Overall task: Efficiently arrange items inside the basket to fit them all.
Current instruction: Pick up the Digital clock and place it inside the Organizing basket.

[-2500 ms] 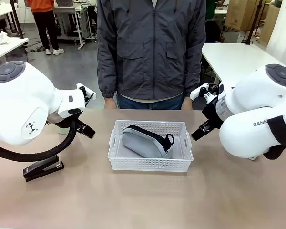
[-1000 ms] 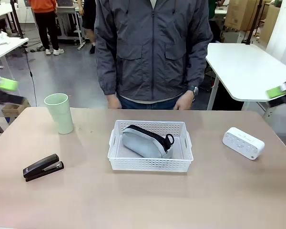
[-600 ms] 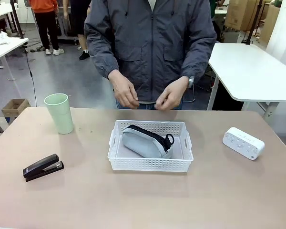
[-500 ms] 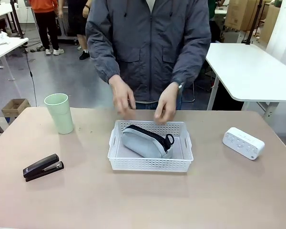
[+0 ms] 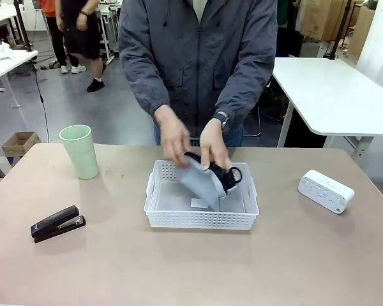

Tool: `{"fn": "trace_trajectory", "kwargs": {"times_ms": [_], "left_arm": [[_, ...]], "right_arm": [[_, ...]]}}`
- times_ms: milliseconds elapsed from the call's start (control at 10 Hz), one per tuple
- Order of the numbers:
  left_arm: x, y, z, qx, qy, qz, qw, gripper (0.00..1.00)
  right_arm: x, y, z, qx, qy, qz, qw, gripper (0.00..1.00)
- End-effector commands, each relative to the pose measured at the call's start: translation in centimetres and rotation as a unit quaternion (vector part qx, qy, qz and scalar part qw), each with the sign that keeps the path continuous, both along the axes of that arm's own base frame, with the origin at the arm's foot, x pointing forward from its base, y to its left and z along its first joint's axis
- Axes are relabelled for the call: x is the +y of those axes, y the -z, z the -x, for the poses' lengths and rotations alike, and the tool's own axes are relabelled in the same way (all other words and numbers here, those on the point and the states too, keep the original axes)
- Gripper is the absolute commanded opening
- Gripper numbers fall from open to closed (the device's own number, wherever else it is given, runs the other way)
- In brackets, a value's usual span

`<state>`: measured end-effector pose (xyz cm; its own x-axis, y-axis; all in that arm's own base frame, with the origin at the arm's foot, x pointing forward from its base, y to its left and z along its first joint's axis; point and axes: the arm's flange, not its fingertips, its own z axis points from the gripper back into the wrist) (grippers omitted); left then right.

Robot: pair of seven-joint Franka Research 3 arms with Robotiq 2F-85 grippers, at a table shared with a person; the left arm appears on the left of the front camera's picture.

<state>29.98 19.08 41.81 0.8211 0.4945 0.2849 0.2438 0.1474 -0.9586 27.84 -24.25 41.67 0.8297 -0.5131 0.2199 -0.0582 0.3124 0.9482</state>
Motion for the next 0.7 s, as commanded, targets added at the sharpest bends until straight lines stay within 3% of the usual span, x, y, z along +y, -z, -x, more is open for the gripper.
{"fn": "trace_trajectory", "kwargs": {"times_ms": [0, 600], "left_arm": [[0.80, -0.45, 1.41, -0.010, 0.004, 0.005, 1.000, 1.00], [0.80, -0.45, 1.41, -0.010, 0.004, 0.005, 1.000, 1.00]], "right_arm": [[0.24, -1.08, 0.20, -0.020, -0.009, 0.004, 1.000, 1.00], [0.24, -1.08, 0.20, -0.020, -0.009, 0.004, 1.000, 1.00]]}}
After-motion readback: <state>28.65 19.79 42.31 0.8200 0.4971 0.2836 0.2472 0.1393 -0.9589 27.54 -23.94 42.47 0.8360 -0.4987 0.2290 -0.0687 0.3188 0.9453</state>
